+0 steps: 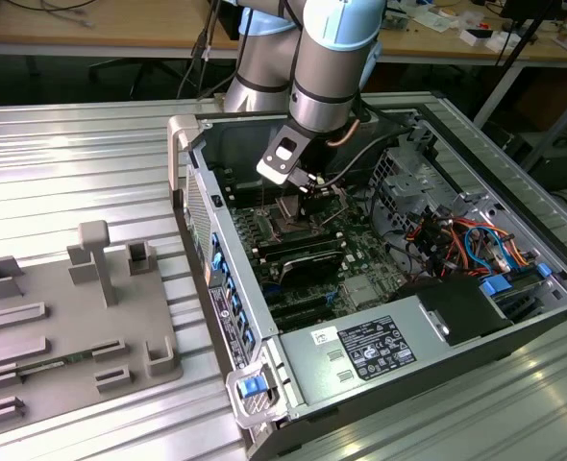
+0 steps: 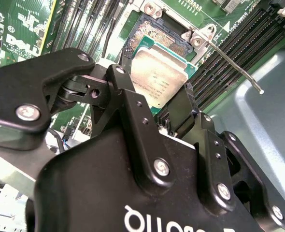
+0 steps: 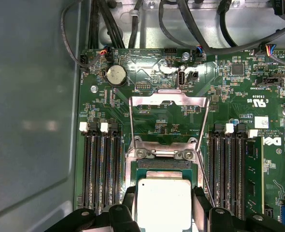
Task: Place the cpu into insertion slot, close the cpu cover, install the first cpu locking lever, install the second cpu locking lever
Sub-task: 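Place the cpu into insertion slot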
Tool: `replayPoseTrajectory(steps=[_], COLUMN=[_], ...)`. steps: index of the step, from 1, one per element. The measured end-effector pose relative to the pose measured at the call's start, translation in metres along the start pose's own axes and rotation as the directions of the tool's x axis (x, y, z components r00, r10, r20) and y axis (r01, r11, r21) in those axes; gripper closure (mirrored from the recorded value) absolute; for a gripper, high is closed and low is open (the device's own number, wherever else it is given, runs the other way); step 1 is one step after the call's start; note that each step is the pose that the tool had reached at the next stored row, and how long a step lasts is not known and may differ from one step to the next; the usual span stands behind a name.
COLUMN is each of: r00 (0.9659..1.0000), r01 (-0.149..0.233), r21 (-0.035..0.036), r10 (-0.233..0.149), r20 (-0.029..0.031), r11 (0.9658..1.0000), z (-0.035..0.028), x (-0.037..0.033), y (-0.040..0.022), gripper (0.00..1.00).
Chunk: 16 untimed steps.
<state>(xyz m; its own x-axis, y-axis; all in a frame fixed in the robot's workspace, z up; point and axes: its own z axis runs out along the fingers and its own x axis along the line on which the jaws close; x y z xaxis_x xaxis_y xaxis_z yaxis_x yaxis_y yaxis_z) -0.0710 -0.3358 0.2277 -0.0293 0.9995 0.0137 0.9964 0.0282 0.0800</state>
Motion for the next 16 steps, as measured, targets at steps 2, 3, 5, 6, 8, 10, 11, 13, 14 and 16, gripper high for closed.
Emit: replayPoseTrajectory(steps=[2, 3, 5, 6, 8, 10, 11, 13, 14, 16], r00=[0.9999, 0.9999, 0.9999, 0.9999, 0.9999, 0.9999, 0.9998, 0.9998, 0.9998, 0.9998], r01=[0.001, 0.001, 0.001, 0.001, 0.001, -0.004, -0.005, -0.008, -0.008, -0.008], r21=[0.0005, 0.0005, 0.0007, 0.0007, 0.0007, 0.0007, 0.0006, 0.0007, 0.0007, 0.0007], r10=[-0.001, -0.001, -0.001, -0.001, -0.001, 0.004, 0.005, 0.008, 0.008, 0.008], r20=[0.0109, 0.0123, 0.0143, 0.0149, 0.0155, 0.0165, 0.0166, 0.0168, 0.0169, 0.0169], r11=[1.0, 1.0, 1.0, 1.0, 1.0, 1.0, 1.0, 1.0, 1.0, 1.0], z=[0.0002, 0.0005, 0.0012, 0.0016, 0.0024, 0.0036, 0.0041, 0.0055, 0.0059, 0.0063], x=[-0.0001, -0.0001, -0.0001, 0.0, 0.0001, 0.0001, 0.0001, 0.0001, 0.0, 0.0], y=[0.0, 0.0001, 0.0, -0.0001, -0.0001, -0.0002, -0.0003, -0.0004, -0.0004, -0.0004], gripper=[0.45, 0.45, 0.45, 0.45, 0.45, 0.45, 0.45, 0.45, 0.45, 0.45])
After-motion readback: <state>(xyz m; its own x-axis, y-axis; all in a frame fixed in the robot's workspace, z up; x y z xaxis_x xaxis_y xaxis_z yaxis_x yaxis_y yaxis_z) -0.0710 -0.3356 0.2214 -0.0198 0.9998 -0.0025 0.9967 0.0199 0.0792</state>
